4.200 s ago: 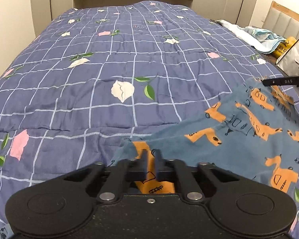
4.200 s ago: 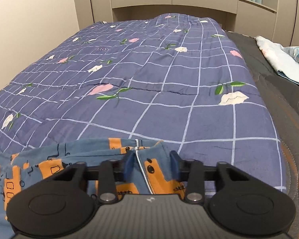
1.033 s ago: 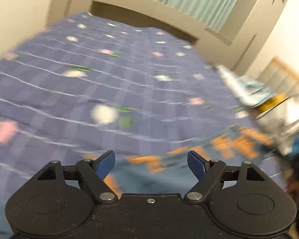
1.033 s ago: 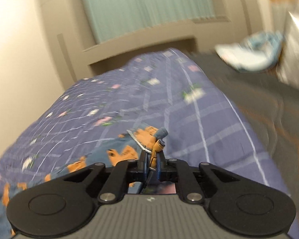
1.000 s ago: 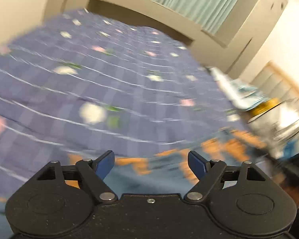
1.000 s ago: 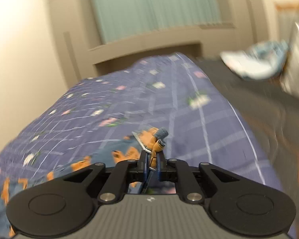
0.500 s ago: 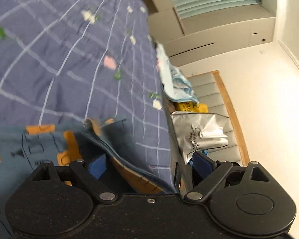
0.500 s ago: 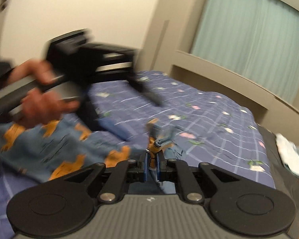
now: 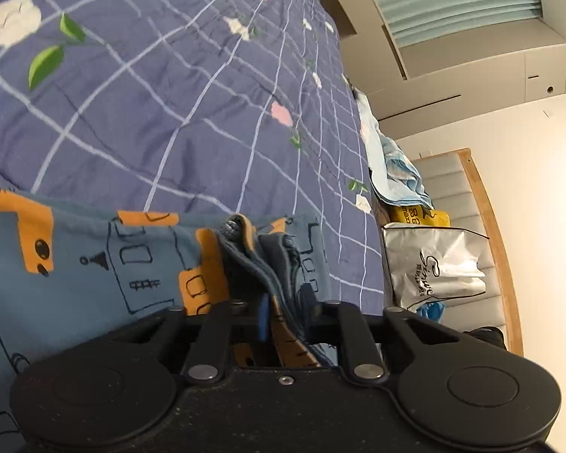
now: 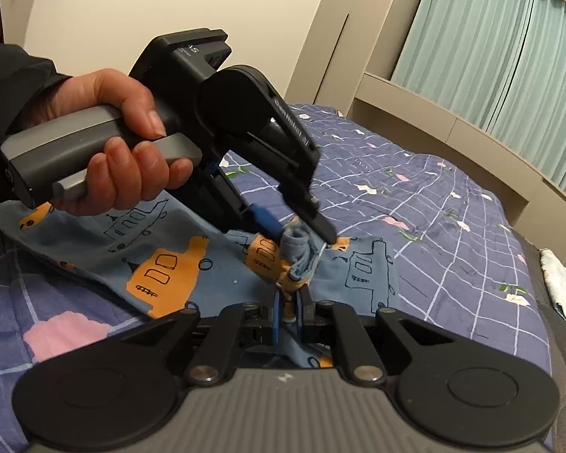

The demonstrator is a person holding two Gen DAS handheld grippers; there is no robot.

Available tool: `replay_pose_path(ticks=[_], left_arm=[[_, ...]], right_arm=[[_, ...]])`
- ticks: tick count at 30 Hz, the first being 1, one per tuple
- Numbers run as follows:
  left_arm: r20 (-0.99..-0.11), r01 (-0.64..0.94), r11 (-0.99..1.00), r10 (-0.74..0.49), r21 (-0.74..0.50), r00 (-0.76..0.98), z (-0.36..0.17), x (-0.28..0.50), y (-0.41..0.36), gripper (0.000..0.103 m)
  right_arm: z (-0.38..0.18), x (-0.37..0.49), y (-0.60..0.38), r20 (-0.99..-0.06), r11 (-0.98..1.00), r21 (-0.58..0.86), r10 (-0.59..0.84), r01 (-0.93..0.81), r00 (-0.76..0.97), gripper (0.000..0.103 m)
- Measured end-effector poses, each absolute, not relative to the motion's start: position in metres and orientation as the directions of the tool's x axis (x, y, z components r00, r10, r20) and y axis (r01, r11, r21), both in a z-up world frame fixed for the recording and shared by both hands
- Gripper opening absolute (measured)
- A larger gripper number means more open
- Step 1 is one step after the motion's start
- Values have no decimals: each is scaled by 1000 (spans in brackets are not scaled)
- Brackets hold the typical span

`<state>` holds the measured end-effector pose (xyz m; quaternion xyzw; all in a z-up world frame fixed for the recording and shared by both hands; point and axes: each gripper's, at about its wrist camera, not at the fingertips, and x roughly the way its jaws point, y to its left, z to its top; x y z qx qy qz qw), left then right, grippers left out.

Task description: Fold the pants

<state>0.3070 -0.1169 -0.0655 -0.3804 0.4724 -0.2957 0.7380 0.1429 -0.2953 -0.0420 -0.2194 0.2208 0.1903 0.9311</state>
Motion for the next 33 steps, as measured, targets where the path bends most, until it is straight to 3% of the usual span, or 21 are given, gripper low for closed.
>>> replay_pose_path(ticks=[18, 26, 33], left_arm=[[-496, 189, 630, -733, -753, 466, -1, 261, -76, 11], [-515, 183, 672, -689, -718, 510, 6, 231, -27, 11], [-566, 94, 704, -636, -704, 525, -28, 217, 5, 10]], right_arm=[[-4, 111, -274, -441, 827, -298, 323, -476, 837, 10], [2, 97, -242, -475, 767, -263, 425, -585, 771, 10], [-15, 100, -212, -542, 721, -224, 467, -656, 698, 10]])
